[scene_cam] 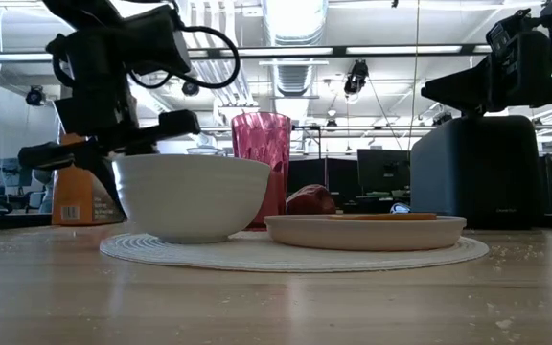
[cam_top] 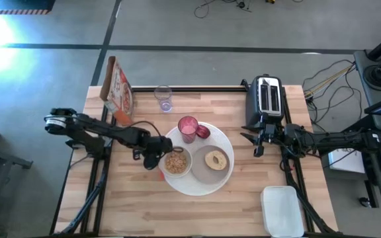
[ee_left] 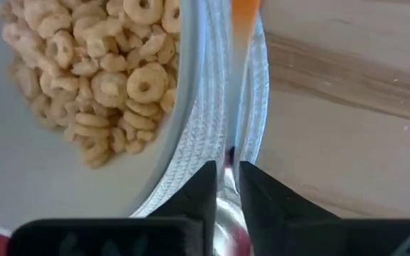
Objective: Arrange a breakfast setting
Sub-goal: Put the orange spoon to the left of the white table mat on the table, then return to Home Position
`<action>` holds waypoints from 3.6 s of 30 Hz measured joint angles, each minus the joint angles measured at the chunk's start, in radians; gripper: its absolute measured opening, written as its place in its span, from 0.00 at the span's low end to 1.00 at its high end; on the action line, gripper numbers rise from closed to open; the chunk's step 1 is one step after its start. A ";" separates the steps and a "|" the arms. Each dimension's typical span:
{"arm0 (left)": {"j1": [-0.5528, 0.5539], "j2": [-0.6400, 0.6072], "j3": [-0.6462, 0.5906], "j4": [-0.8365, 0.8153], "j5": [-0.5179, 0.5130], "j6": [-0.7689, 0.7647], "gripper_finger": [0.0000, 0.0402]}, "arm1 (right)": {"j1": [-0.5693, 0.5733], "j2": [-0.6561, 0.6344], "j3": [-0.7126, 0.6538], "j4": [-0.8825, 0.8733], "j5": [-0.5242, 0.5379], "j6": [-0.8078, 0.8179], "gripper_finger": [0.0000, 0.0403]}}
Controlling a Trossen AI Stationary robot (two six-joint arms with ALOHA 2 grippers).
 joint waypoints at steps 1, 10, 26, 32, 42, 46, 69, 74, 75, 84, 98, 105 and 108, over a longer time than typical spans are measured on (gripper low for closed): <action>0.004 0.001 0.000 0.000 0.000 0.000 0.12 | 0.000 0.000 0.000 0.000 0.000 0.000 0.29; 0.017 -0.012 0.000 -0.035 -0.061 -0.004 0.21 | 0.000 0.000 0.000 0.000 0.000 0.000 0.29; -0.055 -0.390 0.000 -0.172 -0.049 -0.186 0.21 | 0.000 0.000 0.000 0.000 0.000 0.000 0.29; -0.054 -0.506 0.000 -0.066 -0.044 -0.269 0.21 | 0.000 0.000 0.000 -0.001 -0.001 0.000 0.29; -0.054 -0.519 0.000 -0.055 -0.019 -0.288 0.21 | 0.000 0.000 0.000 -0.001 0.000 0.000 0.29; -0.058 -0.520 0.000 -0.034 -0.021 -0.286 0.21 | 0.000 0.000 0.000 -0.001 0.000 0.000 0.29; -0.065 -1.089 -0.526 0.566 -0.036 -0.614 0.21 | 0.000 0.000 0.000 -0.001 0.000 0.000 0.29; -0.067 -1.217 -0.709 0.799 -0.043 -0.685 0.21 | 0.000 0.000 0.000 -0.001 0.000 0.000 0.29; -0.067 -1.239 -0.743 0.839 -0.048 -0.711 0.21 | 0.000 0.000 0.000 -0.001 0.000 0.000 0.29; -0.069 -1.340 -0.734 0.679 -0.126 -0.914 0.26 | 0.000 0.001 0.000 -0.001 0.000 0.000 0.29; -0.069 -1.465 -0.736 0.584 -0.126 -0.914 0.28 | 0.000 0.001 0.000 -0.002 -0.001 0.000 0.29; -0.070 -1.465 -0.736 0.591 -0.126 -0.914 0.28 | 0.000 0.001 0.000 -0.003 0.000 0.000 0.29; -0.070 -1.465 -0.736 0.591 -0.126 -0.914 0.28 | 0.000 0.001 0.000 -0.003 0.000 0.000 0.29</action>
